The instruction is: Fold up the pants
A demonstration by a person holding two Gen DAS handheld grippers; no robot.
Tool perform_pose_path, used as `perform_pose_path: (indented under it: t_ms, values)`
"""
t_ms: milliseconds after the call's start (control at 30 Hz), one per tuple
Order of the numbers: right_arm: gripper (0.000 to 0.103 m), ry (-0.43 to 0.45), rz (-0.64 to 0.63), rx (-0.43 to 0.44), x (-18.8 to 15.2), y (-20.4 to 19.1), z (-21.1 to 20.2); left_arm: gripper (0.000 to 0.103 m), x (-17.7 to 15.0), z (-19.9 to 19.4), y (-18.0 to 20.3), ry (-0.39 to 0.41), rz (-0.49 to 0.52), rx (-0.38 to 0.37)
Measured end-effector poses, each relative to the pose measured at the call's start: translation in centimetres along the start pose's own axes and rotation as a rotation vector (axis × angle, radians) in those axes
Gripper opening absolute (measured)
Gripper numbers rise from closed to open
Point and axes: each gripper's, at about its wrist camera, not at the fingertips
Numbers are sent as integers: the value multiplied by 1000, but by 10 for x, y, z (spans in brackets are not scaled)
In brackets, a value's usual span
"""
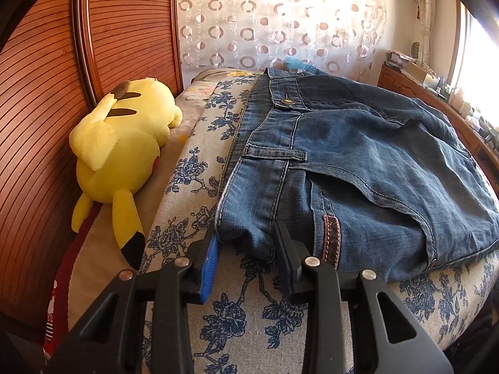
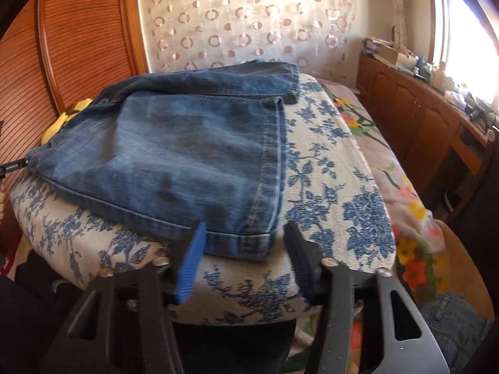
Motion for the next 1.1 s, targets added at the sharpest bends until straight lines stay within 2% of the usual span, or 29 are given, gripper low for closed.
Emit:
perform_pose_path:
  t_ms: [33,100,200,367,633,833,1100]
  values:
    - [39,-4,1,3,0,-1,0,34,0,0,0,-1,2,2]
    - [22,-15,24,37,2,-2,0,38,1,1,-1,-2,-3,10]
    - [18,-12,22,70,5,-7,-1,40,2,3,-3,-2,-5,16]
    - [15,25,35,91,11,-5,-6,36,2,4,0,-1,-7,0]
    - [15,37,7,75,15,-6,-7,12,3,-6,6,32,-24,-39]
    - [12,64,10,86,22,-3,-14,7,10,-18,16,63,2,-31]
    - [11,131,-19,71,43,4,-43,5,29,-66,25,176,-1,-60]
Point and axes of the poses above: each gripper's, at about its wrist camera, not at the fingertips, and z roughly the way its jaws point, y to its right, x to its top, and after that the axes turned 5 degrees about y, right-handed
